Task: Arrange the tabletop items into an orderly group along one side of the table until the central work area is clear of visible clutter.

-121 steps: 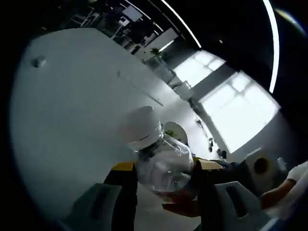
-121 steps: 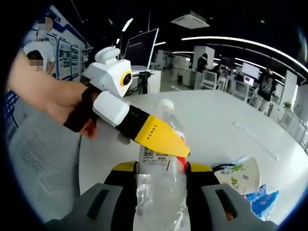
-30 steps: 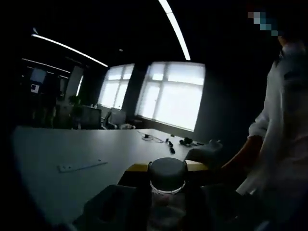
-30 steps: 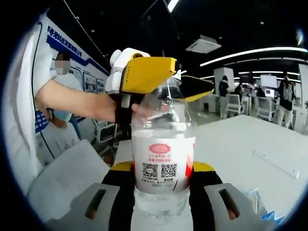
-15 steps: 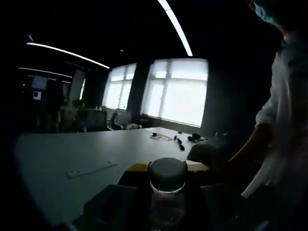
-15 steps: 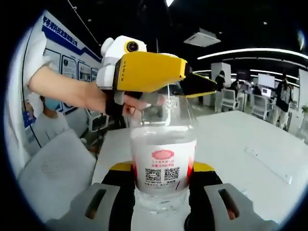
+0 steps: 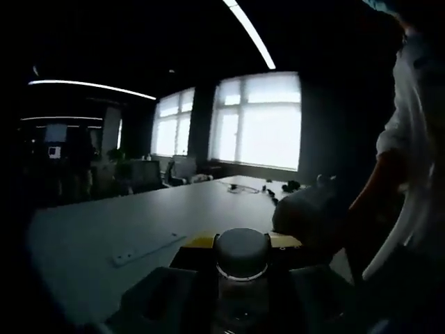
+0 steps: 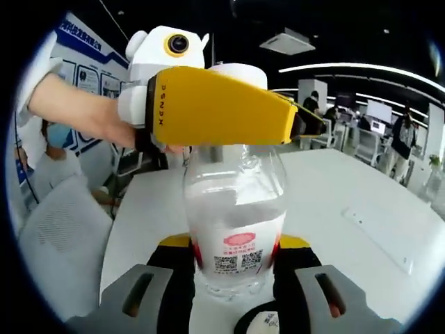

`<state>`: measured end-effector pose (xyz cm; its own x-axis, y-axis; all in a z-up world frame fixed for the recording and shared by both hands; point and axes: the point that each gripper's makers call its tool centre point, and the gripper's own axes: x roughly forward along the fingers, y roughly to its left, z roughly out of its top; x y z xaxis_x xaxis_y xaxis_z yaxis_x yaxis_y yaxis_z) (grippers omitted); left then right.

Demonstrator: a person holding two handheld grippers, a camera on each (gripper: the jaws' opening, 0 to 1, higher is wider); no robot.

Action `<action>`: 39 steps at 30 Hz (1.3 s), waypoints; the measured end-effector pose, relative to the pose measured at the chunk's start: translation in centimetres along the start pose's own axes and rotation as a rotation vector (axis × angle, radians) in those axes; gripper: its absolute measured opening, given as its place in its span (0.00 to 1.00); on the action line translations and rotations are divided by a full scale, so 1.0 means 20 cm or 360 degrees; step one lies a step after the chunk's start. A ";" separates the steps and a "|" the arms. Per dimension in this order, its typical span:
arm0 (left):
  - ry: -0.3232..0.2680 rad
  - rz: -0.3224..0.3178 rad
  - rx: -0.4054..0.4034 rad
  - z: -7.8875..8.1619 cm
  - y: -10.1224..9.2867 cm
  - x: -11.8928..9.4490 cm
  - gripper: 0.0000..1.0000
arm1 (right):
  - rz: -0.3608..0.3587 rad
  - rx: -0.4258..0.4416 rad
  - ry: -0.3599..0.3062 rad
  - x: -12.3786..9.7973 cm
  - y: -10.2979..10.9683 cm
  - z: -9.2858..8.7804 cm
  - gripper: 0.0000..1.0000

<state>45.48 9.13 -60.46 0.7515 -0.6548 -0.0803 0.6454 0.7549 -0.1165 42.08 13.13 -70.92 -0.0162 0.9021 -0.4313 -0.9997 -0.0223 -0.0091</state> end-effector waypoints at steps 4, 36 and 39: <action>0.0011 0.0008 0.0024 -0.02 0.05 0.00 0.20 | -0.0018 -0.0025 0.0036 0.03 -0.04 -0.01 0.40; 0.0073 0.0047 0.0081 -0.19 0.35 0.14 0.21 | -0.0158 0.0005 0.0226 0.24 -0.32 -0.19 0.39; 0.0075 0.0049 0.0078 -0.21 0.38 0.15 0.21 | -0.0170 0.0026 0.0247 0.26 -0.34 -0.20 0.39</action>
<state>52.02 12.68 -65.68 0.7645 -0.6314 -0.1299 0.6290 0.7747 -0.0645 48.84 16.25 -76.75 0.0916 0.8215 -0.5628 -0.9958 0.0780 -0.0482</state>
